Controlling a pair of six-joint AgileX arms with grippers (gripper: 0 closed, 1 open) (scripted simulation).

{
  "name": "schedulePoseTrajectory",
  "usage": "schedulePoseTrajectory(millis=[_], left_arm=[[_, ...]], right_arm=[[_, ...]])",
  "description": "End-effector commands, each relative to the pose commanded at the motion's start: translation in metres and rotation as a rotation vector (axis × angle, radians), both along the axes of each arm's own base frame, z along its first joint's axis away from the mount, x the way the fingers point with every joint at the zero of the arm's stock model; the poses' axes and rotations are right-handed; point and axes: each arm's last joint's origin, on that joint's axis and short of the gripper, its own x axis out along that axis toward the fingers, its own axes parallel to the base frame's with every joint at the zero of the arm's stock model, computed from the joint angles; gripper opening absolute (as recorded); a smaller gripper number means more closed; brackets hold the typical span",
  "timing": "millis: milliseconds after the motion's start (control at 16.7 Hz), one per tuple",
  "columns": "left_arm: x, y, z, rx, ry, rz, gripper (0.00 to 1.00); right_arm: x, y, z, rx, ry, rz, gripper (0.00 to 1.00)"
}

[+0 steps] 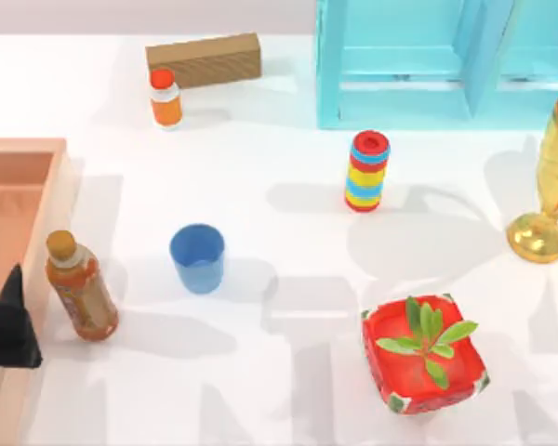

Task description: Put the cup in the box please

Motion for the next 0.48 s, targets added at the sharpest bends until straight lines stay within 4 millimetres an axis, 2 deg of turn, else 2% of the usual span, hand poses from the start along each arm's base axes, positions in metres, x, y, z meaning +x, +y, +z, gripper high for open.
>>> schedulePoseTrajectory(millis=[240,480], left_arm=[[0.016,-0.014,0.024,0.004,0.296,-0.084,1.00],[0.051,-0.038,0.069,-0.015,0.537,-0.153,1.00]], right_arm=[[0.000,0.000,0.000,0.000,0.000,0.000,1.00],[0.000,0.000,0.000,0.000,0.000,0.000,1.00]])
